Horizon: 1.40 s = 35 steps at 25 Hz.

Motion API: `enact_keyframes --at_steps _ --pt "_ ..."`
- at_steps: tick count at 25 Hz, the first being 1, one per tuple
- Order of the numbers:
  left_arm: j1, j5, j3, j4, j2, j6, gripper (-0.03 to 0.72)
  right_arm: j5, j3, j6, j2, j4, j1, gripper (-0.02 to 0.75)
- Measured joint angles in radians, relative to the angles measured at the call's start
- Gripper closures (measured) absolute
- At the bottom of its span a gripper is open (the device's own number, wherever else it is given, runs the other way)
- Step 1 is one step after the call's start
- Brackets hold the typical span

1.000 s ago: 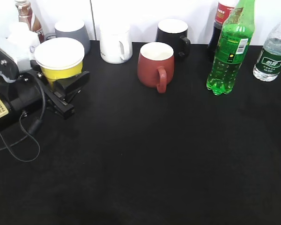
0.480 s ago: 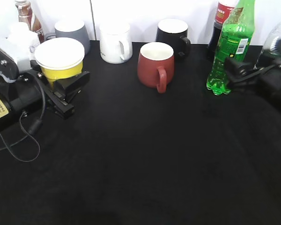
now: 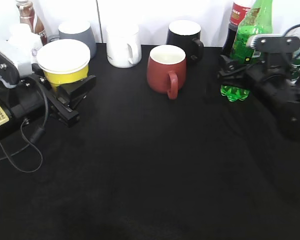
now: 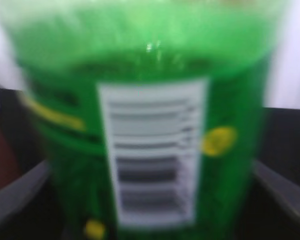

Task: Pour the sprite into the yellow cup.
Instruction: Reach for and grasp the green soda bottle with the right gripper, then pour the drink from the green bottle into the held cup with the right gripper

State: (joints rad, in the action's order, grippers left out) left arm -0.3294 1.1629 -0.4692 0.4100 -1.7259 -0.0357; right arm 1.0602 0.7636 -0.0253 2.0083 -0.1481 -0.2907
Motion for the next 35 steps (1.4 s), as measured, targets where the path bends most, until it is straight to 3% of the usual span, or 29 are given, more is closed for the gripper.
enact_keyframes --at_steps 2,7,14,19,21,26,31,35 --pt "0.000 0.000 0.000 0.000 0.000 0.000 0.272 0.021 0.030 0.000 0.039 0.000 0.000 0.091" --pt "0.000 0.002 0.000 0.000 0.000 0.000 0.272 0.039 0.033 0.000 0.061 -0.002 0.000 0.280" --pt "0.000 0.003 0.000 0.018 0.000 0.000 0.272 0.089 -0.058 -0.005 -0.079 0.077 -0.001 0.302" --pt "-0.050 0.014 0.000 0.086 0.000 -0.046 0.272 0.012 -0.150 -0.007 -0.274 0.357 -0.002 0.309" --pt "-0.082 0.014 0.000 0.097 0.000 -0.048 0.272 -0.040 -0.152 -0.017 -0.327 0.405 -0.032 0.309" --pt "-0.120 0.010 0.000 0.186 0.000 -0.088 0.272 -0.167 -0.152 -0.266 -0.345 0.425 -0.182 0.309" --pt "-0.120 0.006 0.000 0.261 0.000 -0.122 0.272 -0.197 -0.152 -0.634 -0.345 0.327 -0.189 0.309" --pt "-0.121 -0.002 0.000 0.288 0.000 -0.151 0.272 -0.231 -0.133 -0.716 -0.345 0.321 -0.191 0.309"
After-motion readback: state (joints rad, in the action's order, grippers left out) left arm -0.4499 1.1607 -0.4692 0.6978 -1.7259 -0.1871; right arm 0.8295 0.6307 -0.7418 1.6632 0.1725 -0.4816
